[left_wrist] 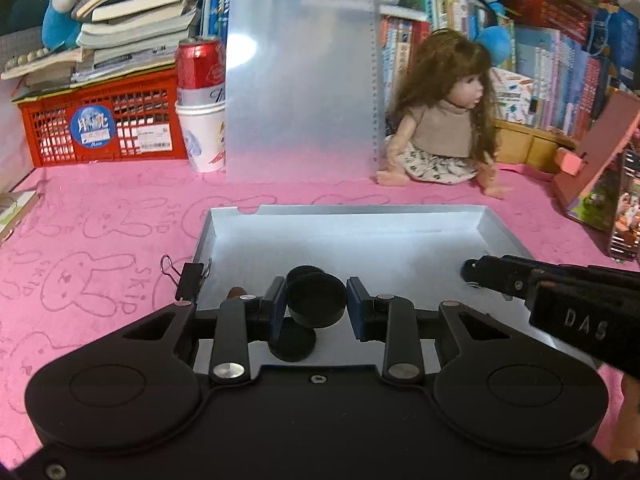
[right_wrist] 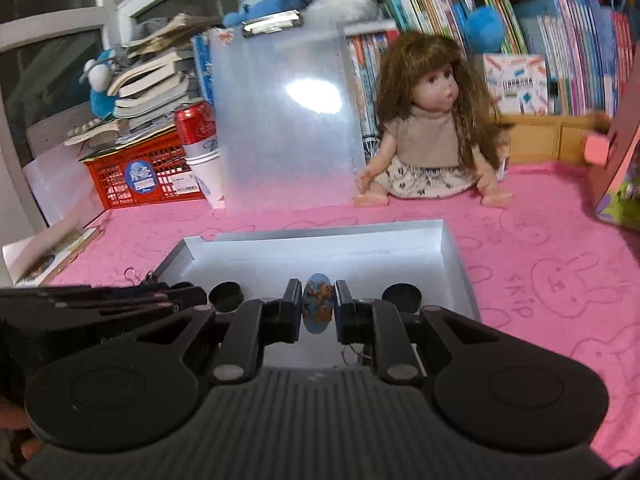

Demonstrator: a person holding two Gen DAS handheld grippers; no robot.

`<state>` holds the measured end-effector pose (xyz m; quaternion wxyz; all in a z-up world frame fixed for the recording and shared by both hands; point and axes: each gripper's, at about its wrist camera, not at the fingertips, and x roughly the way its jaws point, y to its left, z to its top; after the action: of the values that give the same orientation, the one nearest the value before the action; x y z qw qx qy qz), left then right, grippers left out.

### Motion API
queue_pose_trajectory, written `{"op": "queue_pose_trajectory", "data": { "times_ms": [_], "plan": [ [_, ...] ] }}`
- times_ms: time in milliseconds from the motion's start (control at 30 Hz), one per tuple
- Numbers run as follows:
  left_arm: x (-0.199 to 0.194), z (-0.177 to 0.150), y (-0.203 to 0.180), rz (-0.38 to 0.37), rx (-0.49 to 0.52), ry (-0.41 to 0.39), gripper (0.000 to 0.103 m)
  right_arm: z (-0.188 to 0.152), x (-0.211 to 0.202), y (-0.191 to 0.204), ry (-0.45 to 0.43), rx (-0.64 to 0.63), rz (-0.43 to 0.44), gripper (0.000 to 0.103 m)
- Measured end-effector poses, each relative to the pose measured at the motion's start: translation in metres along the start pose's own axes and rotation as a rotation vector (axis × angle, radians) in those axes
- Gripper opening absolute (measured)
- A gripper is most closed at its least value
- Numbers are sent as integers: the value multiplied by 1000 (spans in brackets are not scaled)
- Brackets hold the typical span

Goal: Organize rigid objects
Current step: 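Carry the black cap and blue toy over the box, then open the left tool to drop the black cap while the right tool drops the blue toy into the box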

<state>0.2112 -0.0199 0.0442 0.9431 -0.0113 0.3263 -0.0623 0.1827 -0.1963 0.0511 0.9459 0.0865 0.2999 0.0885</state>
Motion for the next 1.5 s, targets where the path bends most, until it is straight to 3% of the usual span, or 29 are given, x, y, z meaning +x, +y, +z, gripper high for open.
{"op": "queue_pose_trajectory", "data": {
  "times_ms": [433, 1400, 1500],
  "plan": [
    [23, -7, -7, -6, 16, 33, 31, -1, 45, -14, 115, 82, -14, 20],
    [32, -14, -16, -7, 56, 45, 31, -2, 52, -13, 133, 67, -40, 23],
    [31, -15, -15, -13, 54, 46, 36, -3, 51, -12, 130, 67, -44, 25]
  ]
}}
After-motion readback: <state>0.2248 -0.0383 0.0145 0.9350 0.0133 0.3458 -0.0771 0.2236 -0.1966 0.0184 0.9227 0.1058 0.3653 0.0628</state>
